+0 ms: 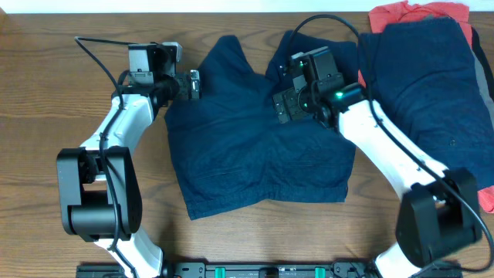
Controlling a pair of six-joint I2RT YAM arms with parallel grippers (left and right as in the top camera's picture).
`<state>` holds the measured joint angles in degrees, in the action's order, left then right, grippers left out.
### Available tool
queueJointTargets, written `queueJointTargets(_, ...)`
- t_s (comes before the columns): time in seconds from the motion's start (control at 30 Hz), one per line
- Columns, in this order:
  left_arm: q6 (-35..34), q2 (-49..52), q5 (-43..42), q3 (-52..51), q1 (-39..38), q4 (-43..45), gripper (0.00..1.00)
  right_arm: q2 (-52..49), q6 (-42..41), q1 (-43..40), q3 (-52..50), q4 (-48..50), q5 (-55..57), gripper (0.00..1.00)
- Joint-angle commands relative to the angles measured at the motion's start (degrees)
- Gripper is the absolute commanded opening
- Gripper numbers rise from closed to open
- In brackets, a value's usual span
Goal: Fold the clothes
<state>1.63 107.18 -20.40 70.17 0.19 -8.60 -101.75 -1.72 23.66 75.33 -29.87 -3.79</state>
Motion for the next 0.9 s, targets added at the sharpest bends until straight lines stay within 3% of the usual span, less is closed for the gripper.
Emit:
queueJointTargets(0.0, 1.4, -0.1, 1.6, 1.4, -0.3, -0.9, 0.98, -4.7, -5.5, -1.6, 0.4, 0.3, 3.6, 0.99)
queueJointTargets(0.2, 4.4, 0.0, 8.4, 1.4, -0.3, -5.6, 0.98, -8.6, -9.0, -3.0, 0.4, 0.6, 3.3, 0.99)
queueJointTargets(0.4, 4.3, 0.0, 13.7, 1.4, -0.3, -9.6, 0.98, -11.6, -9.2, -3.0, 0.3, -1.8, 3.3, 0.99)
queueJointTargets(0.57, 3.9, 0.0, 17.3, 1.4, -0.3, -14.4, 0.98, -14.7, -14.4, -3.1, 0.3, -5.4, 6.1, 0.99)
queueJointTargets(0.7, 3.9, 0.0, 17.5, 1.4, -0.2, -16.9, 0.98, -15.2, -21.6, -4.0, 0.3, -8.7, 12.5, 0.99)
queueJointTargets(0.87, 3.9, 0.0, 17.5, 1.4, -0.2, -17.1, 0.98, -14.8, -24.0, -6.7, 0.3, -10.4, 14.5, 0.99)
